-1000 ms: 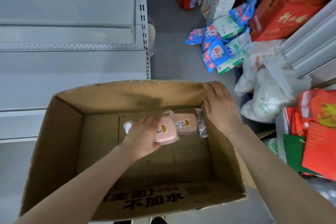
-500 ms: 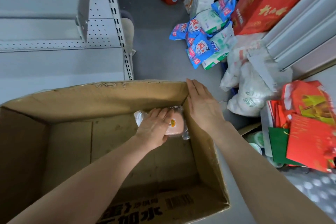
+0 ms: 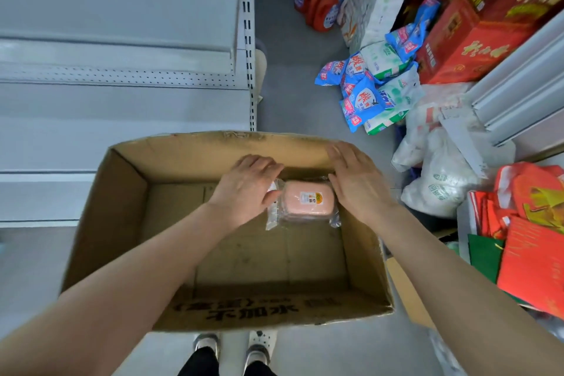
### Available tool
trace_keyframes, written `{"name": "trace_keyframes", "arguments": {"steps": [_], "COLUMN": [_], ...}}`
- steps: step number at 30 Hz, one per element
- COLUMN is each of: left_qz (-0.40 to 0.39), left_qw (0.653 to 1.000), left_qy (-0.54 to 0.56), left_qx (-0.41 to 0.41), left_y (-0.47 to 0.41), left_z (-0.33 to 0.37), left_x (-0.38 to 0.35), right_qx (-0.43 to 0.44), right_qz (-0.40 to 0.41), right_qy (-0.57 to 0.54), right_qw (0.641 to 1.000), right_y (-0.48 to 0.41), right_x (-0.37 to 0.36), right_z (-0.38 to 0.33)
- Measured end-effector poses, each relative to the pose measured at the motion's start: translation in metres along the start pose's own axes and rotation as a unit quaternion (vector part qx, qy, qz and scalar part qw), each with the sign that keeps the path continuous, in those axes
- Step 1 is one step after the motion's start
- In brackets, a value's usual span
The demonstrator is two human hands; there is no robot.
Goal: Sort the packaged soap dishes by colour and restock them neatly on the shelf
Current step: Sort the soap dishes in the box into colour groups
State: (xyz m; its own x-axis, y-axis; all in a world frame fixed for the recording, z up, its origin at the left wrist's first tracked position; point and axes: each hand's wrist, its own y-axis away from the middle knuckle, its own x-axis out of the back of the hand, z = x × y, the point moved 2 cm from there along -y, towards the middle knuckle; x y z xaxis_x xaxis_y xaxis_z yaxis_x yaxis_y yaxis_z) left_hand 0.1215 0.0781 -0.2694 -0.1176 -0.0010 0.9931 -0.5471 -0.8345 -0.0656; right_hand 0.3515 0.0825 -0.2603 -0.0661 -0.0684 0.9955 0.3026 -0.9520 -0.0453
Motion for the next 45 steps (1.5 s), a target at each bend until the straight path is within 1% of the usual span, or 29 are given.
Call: {"name": "trace_keyframes", "arguments": {"steps": [4, 9, 12, 17, 19, 23, 25, 27, 32, 34, 41, 45], "left_qz": [0.038, 0.083, 0.115, 0.151, 0.156, 0.183, 0.187, 0.195, 0.192, 0.19, 0.187, 0.174], "left_qw": [0.998, 0.992, 0.983, 0.965, 0.952, 0.933, 0.923, 0.909, 0.88, 0.863, 0.811, 0.794], "left_qy": [-0.007, -0.027, -0.038, -0.044, -0.051, -0.046, -0.057, -0.065, -0.077, -0.083, -0.09, -0.097], "left_qx": [0.04, 0.091, 0.137, 0.212, 0.256, 0.306, 0.332, 0.364, 0.428, 0.46, 0.547, 0.574], "left_y": [0.049, 0.127, 0.179, 0.266, 0.319, 0.409, 0.457, 0.506, 0.622, 0.663, 0.773, 0.821], "left_z": [-0.022, -0.055, -0.081, -0.125, -0.155, -0.207, -0.234, -0.261, -0.327, -0.35, -0.429, -0.488], "left_x": [0.042, 0.079, 0.096, 0.116, 0.127, 0.147, 0.158, 0.168, 0.182, 0.187, 0.196, 0.199], "right_qx": [0.069, 0.173, 0.23, 0.293, 0.332, 0.369, 0.393, 0.427, 0.472, 0.489, 0.555, 0.578], "right_qz": [-0.016, 0.02, 0.047, 0.066, 0.068, 0.099, 0.113, 0.108, 0.113, 0.109, 0.119, 0.123], "right_qy": [0.018, 0.01, 0.004, -0.002, 0.0, 0.001, -0.038, -0.073, -0.112, -0.124, -0.146, -0.15], "right_qw": [0.997, 0.985, 0.972, 0.954, 0.941, 0.924, 0.912, 0.895, 0.867, 0.856, 0.81, 0.793], "right_y": [0.007, 0.009, -0.001, -0.019, -0.027, -0.035, -0.039, -0.042, -0.046, -0.05, -0.078, -0.107], "right_x": [0.033, 0.075, 0.088, 0.114, 0.125, 0.137, 0.137, 0.138, 0.15, 0.154, 0.161, 0.16], "right_z": [-0.046, -0.117, -0.167, -0.268, -0.332, -0.441, -0.5, -0.563, -0.706, -0.756, -0.91, -0.995]}}
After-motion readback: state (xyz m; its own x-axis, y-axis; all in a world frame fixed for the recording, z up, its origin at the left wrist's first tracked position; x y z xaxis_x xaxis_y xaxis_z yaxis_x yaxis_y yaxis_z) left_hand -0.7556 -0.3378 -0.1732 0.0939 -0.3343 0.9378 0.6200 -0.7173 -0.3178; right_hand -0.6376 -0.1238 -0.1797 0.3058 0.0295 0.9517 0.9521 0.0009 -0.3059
